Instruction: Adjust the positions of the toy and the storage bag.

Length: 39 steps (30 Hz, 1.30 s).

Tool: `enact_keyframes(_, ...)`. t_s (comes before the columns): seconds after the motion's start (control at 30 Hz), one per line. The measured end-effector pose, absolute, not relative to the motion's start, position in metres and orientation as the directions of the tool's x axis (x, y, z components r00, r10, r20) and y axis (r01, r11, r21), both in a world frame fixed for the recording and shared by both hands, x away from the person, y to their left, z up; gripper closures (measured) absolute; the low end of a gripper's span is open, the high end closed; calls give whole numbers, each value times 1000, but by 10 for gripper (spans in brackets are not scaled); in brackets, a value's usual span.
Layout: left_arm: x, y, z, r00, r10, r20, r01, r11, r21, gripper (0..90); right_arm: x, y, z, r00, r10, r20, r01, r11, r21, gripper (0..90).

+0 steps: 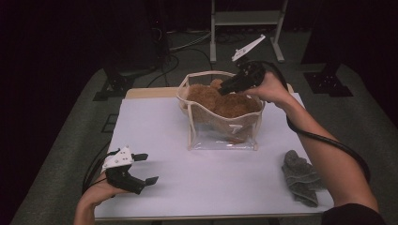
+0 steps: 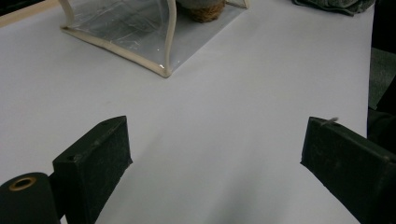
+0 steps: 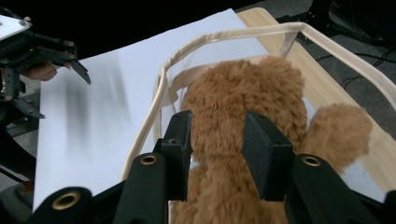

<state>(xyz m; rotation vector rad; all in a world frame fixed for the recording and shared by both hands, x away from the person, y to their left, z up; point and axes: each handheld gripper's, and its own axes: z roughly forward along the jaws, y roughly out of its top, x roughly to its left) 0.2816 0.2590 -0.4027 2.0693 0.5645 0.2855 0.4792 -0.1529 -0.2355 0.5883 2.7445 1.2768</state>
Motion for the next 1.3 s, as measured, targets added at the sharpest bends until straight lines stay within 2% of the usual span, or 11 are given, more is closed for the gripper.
enact_keyframes(0.4, 282, 260, -401, 866, 499, -25, 279, -441, 853, 76, 456, -197, -229, -902, 415, 118, 347, 534, 772, 580)
enact_keyframes(1.3, 281, 260, -402, 865, 500, -37, 284, -427, 859, 76, 409, -271, -237, -864, 483, 141, 386, 456, 802, 519)
